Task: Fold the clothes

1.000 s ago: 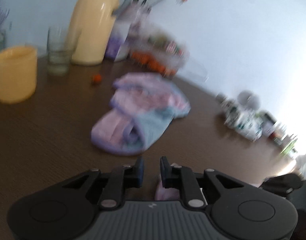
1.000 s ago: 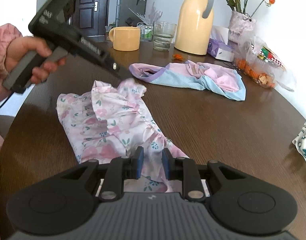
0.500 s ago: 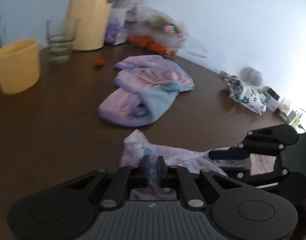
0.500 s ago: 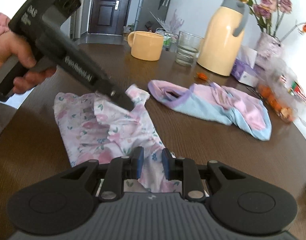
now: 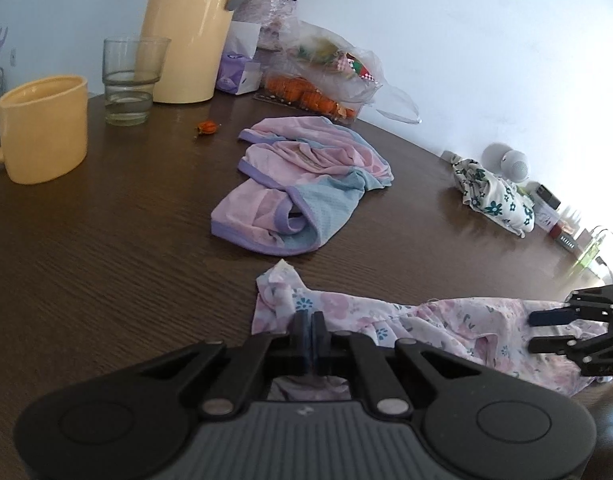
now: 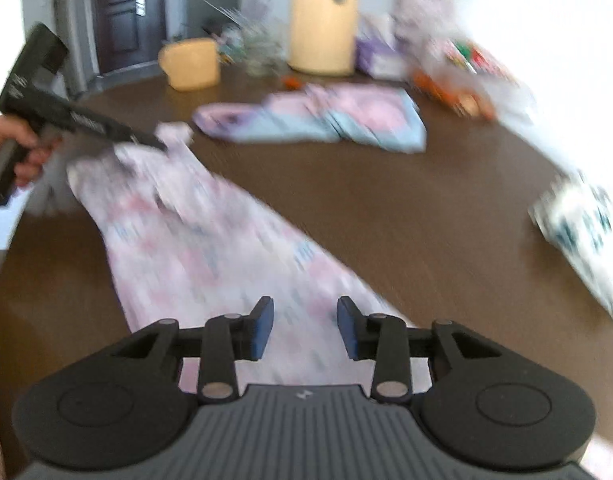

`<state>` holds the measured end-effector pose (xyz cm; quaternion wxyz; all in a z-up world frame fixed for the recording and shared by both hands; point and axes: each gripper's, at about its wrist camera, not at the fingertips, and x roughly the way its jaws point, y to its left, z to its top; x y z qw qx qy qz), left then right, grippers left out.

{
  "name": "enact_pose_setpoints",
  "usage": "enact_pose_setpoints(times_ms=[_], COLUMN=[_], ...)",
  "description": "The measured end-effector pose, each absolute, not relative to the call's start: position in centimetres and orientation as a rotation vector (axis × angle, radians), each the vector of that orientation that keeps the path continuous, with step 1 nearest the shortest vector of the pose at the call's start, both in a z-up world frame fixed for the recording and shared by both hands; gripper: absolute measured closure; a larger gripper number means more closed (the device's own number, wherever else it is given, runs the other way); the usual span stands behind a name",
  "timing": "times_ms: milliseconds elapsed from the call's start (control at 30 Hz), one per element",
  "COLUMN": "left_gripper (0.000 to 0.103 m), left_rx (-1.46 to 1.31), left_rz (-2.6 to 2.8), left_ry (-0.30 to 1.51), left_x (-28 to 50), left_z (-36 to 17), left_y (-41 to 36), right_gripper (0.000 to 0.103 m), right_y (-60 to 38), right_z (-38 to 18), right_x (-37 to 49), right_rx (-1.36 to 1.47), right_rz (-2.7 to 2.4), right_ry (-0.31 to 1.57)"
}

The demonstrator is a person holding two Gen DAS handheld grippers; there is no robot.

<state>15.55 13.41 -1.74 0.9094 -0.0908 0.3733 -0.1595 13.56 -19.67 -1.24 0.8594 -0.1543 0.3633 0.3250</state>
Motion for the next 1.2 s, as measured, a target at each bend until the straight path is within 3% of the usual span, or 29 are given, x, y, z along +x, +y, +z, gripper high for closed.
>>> enact_pose_setpoints(times_ms=[300, 533, 767, 1200], left_gripper=[0.101, 0.093, 0.09, 0.09], left_rx=[-0.088, -0.062, 0.119, -0.032], left_rz=[-0.178, -0.352, -0.444, -0.444], left_ry=[0.735, 0.657, 0.762, 0.743], left_x=[16.9, 14.9, 14.4, 14.2], left_z=[-1.6, 1.4, -0.2, -0.3], left_y=[14.0, 11.4, 7.6, 10.4], right_gripper=[0.068, 0.067, 0.068, 0.067], right_y=[-19.4, -18.4, -17.3, -16.7], right_z=[-2.4, -0.8, -1.8, -0.7], right_x=[15.1, 14.0, 11.9, 10.0], right_rx=[-0.292, -0.225, -0.249, -0.241], right_rz=[0.715, 0.775, 0.79, 0.871], right_ry=[0.696, 0.657, 0.686, 0.639])
